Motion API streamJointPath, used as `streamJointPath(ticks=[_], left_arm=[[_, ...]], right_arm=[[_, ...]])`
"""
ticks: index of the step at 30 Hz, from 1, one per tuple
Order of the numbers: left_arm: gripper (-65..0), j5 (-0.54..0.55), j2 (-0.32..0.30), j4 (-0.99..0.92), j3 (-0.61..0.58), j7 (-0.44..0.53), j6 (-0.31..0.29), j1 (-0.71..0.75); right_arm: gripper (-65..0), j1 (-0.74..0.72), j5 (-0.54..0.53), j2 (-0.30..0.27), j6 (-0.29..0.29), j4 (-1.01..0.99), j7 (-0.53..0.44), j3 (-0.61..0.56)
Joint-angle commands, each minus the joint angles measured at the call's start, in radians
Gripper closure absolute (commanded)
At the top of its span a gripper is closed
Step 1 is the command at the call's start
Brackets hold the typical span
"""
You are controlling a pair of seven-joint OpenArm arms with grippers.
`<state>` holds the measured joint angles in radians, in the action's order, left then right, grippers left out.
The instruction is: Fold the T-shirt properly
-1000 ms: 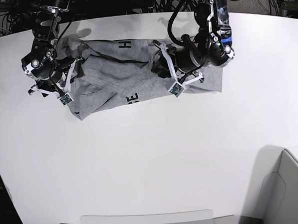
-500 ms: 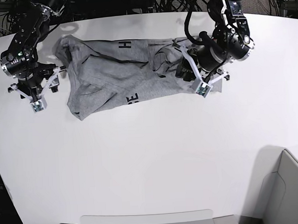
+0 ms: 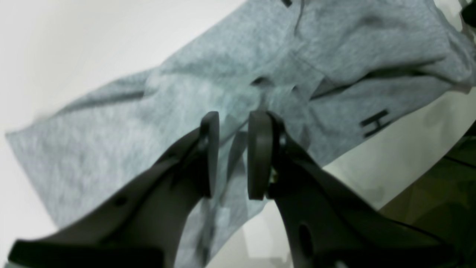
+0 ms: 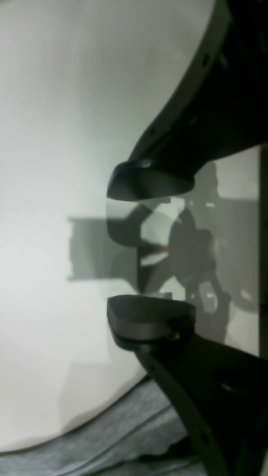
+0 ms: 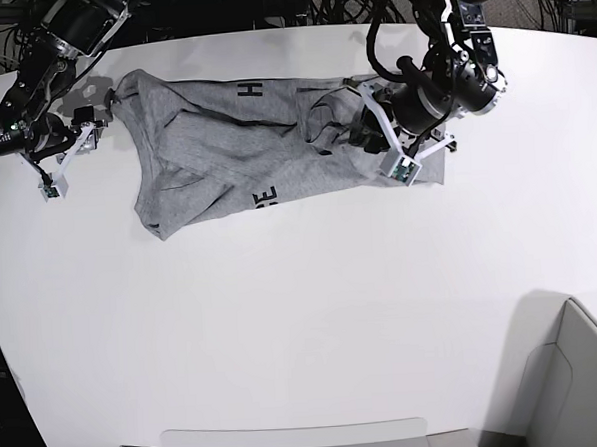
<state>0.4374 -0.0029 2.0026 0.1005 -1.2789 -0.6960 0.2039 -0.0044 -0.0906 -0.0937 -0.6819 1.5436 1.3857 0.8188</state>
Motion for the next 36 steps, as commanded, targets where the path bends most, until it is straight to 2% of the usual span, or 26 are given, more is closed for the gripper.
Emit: streamJointPath(ticks=[1, 5, 10, 20, 25, 29, 36], left_arm=[[-13.3, 0.016, 0.002, 0.016, 0.0, 0.018, -0.002, -0.007], [-13.3, 0.016, 0.002, -0.009, 0.0, 0.018, -0.002, -0.007], [-13.3, 0.016, 0.002, -0.042, -0.002, 0.018, -0.002, -0.007], [-13.3, 0.016, 0.002, -0.041, -0.002, 0.018, -0.002, -0.007], [-13.3, 0.016, 0.002, -0.041, -0.002, 0.018, -0.002, -0.007], [-13.3, 0.016, 0.002, -0.041, -0.002, 0.018, -0.002, -0.007], [-13.3, 0.016, 0.002, -0.042, -0.002, 0.018, -0.002, -0.007]], right_arm=[[-40.5, -0.006, 0.005, 0.01, -0.016, -0.032, -0.004, -0.005], [-40.5, -0.01, -0.001, 0.013, -0.016, -0.064, -0.004, -0.016], [-40.5, -0.01, -0.085, 0.01, -0.016, -0.047, -0.001, -0.08], [-40.5, -0.156, -0.116, 0.028, -0.016, 0.254, 0.011, -0.14], [-40.5, -0.167, -0.13, 0.056, -0.016, 0.255, 0.011, -0.128], [-40.5, -0.13, -0.326, 0.055, -0.016, 0.137, 0.011, -0.065], [-40.5, -0.055, -0.753, -0.044, -0.016, -0.038, 0.011, -0.079]])
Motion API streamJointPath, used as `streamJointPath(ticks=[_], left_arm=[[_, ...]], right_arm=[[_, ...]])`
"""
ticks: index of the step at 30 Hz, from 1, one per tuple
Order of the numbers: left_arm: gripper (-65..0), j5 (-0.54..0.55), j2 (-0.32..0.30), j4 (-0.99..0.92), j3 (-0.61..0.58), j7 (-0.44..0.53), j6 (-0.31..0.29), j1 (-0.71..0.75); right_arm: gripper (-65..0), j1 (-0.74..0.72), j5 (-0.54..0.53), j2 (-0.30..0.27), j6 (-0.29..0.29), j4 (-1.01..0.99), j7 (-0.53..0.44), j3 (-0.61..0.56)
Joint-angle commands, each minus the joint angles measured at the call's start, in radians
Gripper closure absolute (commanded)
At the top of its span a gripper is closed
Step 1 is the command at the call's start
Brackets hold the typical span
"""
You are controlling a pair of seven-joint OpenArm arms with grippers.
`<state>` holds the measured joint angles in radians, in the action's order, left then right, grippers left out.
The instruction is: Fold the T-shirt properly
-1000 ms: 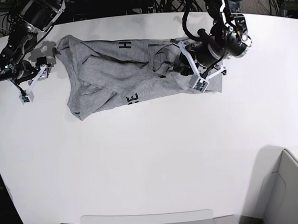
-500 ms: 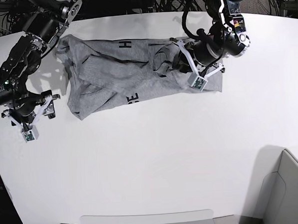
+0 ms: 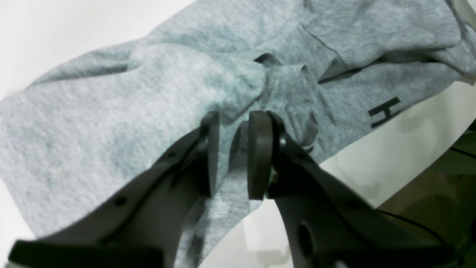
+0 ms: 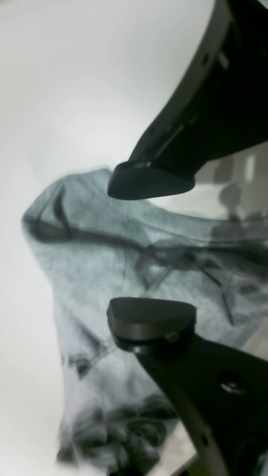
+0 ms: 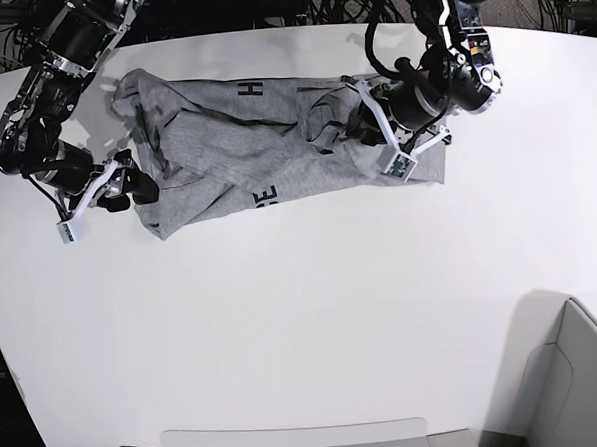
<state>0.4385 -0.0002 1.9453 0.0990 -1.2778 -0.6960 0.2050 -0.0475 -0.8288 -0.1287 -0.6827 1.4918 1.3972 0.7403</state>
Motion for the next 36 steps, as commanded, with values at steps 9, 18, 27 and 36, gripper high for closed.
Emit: streamJointPath(ticks=[9, 18, 27, 36], left_arm=[[-13.3, 0.015, -0.001, -0.028, -0.015, 0.025, -0.002, -0.009], [-13.3, 0.013, -0.002, -0.028, -0.057, 0.026, -0.002, -0.009], [-13.3, 0.012, -0.013, -0.028, -0.057, 0.026, -0.002, -0.011], [-13.3, 0.012, -0.031, -0.028, -0.061, 0.026, -0.002, -0.009]], right_arm=[[-40.4, 0.042, -0.123, -0.071, -0.015, -0.175, -0.001, -0.037], [-40.4, 0.073, -0.12, -0.073, -0.015, -0.231, -0.001, -0.04], [-40.4, 0.084, -0.067, 0.004, -0.015, -0.25, -0.001, -0.204], [-35.1, 0.076, -0.017, 0.027, -0.015, -0.25, -0.001, -0.239]])
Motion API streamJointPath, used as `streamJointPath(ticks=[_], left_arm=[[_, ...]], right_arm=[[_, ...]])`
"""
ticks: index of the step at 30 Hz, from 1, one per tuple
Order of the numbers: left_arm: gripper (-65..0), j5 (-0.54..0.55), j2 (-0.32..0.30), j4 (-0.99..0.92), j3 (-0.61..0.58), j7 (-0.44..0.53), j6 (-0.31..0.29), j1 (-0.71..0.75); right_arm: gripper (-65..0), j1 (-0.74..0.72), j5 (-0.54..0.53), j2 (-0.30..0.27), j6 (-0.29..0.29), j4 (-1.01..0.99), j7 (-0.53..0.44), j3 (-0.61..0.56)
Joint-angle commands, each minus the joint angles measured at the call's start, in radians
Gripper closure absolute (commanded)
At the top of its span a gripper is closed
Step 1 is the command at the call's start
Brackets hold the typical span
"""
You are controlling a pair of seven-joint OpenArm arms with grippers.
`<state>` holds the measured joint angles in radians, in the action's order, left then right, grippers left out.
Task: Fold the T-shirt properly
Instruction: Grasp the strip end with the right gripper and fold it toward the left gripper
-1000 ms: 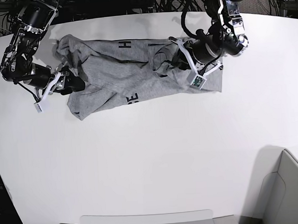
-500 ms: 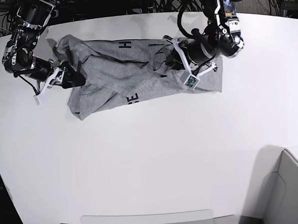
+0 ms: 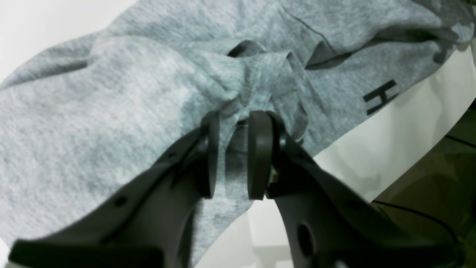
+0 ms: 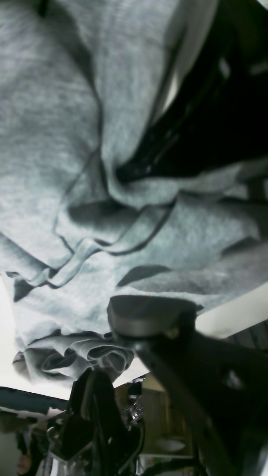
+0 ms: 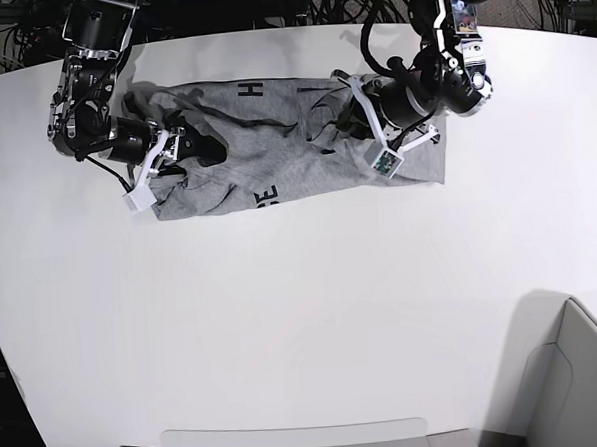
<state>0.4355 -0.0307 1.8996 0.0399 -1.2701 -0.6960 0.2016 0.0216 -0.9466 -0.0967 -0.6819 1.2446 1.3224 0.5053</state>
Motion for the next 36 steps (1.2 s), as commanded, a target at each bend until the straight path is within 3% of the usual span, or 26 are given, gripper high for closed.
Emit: streamJointPath(ticks=[1, 5, 8, 12, 16, 22, 26, 31, 36], left_arm=[[-13.3, 0.015, -0.001, 0.018, -0.002, 0.019, -0.002, -0.006], [-13.3, 0.015, -0.001, 0.018, -0.002, 0.02, -0.002, -0.006], [-13.3, 0.016, -0.001, 0.018, -0.002, 0.02, -0.002, -0.006], [-13.3, 0.016, -0.001, 0.019, -0.001, 0.017, -0.002, -0.006], [-13.3, 0.018, -0.001, 0.024, 0.007, 0.013, -0.002, -0.006], [-13.2, 0.03, 0.007, 0.058, 0.007, 0.01, -0.002, 0.005], [-13.2, 0.145, -0.001, 0.059, 0.021, 0.017, -0.002, 0.02], [-13.2, 0.173, -0.001, 0.054, 0.136, 0.008, -0.002, 0.023], [-13.2, 0.17, -0.05, 0.051, 0.251, 0.008, -0.002, 0.066]], right_arm=[[-32.3, 0.007, 0.122, -0.001, -0.016, -0.003, 0.074, -0.004], [-16.2, -0.015, 0.265, 0.036, -0.016, -0.003, 0.074, -0.004], [-0.3, -0.044, 0.38, 0.071, -0.016, -0.003, 0.074, 0.005], [0.0, -0.094, 0.444, 0.079, -0.016, -0.001, 0.074, 0.049], [0.0, -0.147, 0.452, 0.065, -0.016, 0.002, 0.074, 0.194], [0.0, -0.217, 0.45, -0.051, -0.016, -0.003, 0.019, 0.234], [0.0, -0.236, 0.452, -0.093, -0.011, 0.004, -0.027, 0.234], [0.0, -0.242, 0.447, -0.097, 0.08, 0.079, -0.037, 0.227], [0.0, -0.193, 0.452, -0.041, 0.149, 0.332, -0.036, 0.08]])
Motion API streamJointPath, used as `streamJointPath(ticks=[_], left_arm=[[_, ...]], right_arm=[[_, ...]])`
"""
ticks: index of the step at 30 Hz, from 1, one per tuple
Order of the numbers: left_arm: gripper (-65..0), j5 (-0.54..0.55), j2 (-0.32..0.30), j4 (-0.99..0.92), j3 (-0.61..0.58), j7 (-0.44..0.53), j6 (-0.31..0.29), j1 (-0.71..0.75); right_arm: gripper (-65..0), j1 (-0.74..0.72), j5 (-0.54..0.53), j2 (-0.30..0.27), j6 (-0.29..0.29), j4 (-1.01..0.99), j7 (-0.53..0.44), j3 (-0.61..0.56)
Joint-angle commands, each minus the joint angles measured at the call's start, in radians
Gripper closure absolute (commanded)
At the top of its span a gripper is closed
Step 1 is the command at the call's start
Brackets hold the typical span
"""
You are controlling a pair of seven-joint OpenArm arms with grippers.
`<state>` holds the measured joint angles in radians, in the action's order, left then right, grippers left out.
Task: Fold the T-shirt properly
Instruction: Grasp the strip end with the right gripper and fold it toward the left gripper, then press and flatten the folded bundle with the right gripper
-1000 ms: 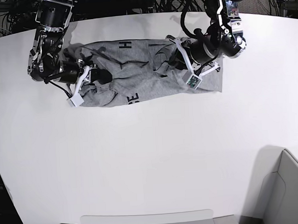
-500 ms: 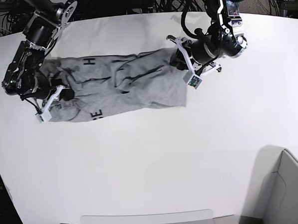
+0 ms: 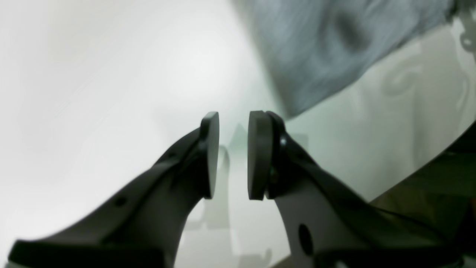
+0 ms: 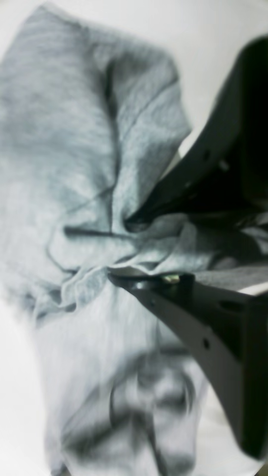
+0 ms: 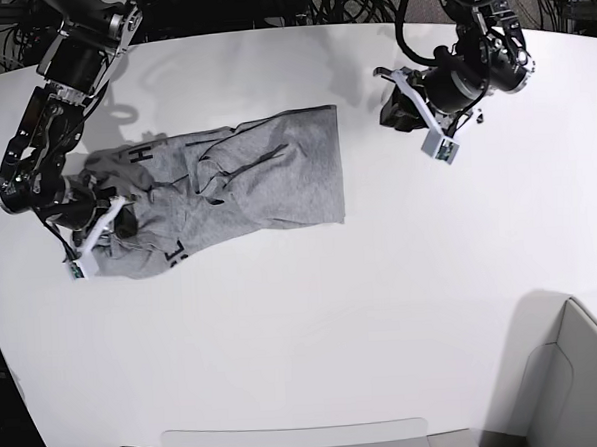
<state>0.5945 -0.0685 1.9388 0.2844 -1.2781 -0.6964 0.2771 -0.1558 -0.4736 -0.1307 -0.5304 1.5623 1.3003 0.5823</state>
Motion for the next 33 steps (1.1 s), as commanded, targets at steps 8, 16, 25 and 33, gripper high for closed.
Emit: streamJointPath(ticks=[8, 16, 25, 33], left_arm=[[-13.3, 0.011, -0.092, -0.005, 0.169, 0.016, -0.002, 0.044], [-13.3, 0.011, -0.138, -0.115, 0.227, 0.016, -0.002, 0.044], [-13.3, 0.011, -0.141, -0.16, 0.221, 0.016, -0.002, 0.04], [-13.3, 0.011, -0.136, -0.16, 0.221, 0.016, -0.002, 0.038]], right_arm=[[0.0, 0.065, -0.021, 0.055, 0.275, 0.298, -0.023, -0.331], [0.0, 0.045, 0.005, 0.041, 0.565, 0.324, -0.023, -0.669], [0.0, 0.0, 0.255, 0.072, 0.752, 0.148, 0.008, -0.984], [-28.4, -0.008, 0.355, 0.105, 0.85, 0.209, 0.002, -1.083]])
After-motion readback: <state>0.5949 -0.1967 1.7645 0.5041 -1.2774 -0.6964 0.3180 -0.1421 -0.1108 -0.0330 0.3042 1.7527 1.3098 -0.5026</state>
